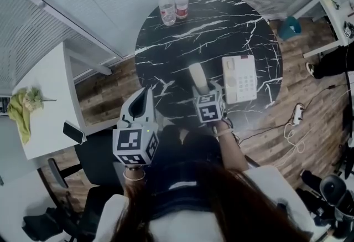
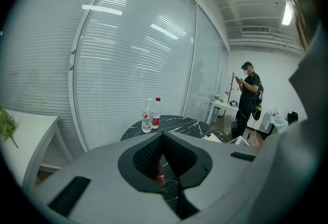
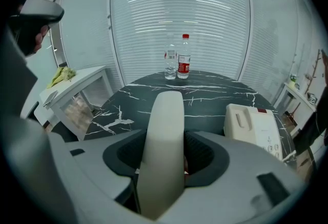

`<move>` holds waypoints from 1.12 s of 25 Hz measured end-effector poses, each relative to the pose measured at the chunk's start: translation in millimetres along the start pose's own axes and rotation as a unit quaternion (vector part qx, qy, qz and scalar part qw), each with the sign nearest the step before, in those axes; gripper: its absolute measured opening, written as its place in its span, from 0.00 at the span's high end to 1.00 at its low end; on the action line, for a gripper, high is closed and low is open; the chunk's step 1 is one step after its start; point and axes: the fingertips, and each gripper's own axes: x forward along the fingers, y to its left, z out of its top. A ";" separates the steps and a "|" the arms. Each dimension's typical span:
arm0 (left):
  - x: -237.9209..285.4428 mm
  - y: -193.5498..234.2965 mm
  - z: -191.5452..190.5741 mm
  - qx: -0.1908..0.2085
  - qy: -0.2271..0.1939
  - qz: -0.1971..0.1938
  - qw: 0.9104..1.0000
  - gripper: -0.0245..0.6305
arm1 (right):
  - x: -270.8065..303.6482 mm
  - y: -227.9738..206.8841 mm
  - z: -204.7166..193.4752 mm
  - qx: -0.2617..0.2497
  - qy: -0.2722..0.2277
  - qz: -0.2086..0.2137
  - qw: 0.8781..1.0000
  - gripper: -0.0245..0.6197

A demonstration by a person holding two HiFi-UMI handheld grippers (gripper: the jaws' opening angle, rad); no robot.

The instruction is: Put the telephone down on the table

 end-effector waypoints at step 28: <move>-23.7 45.8 -13.9 -0.020 0.009 0.050 0.999 0.96 | 33.5 66.8 -12.7 -0.050 0.045 0.068 0.995 0.62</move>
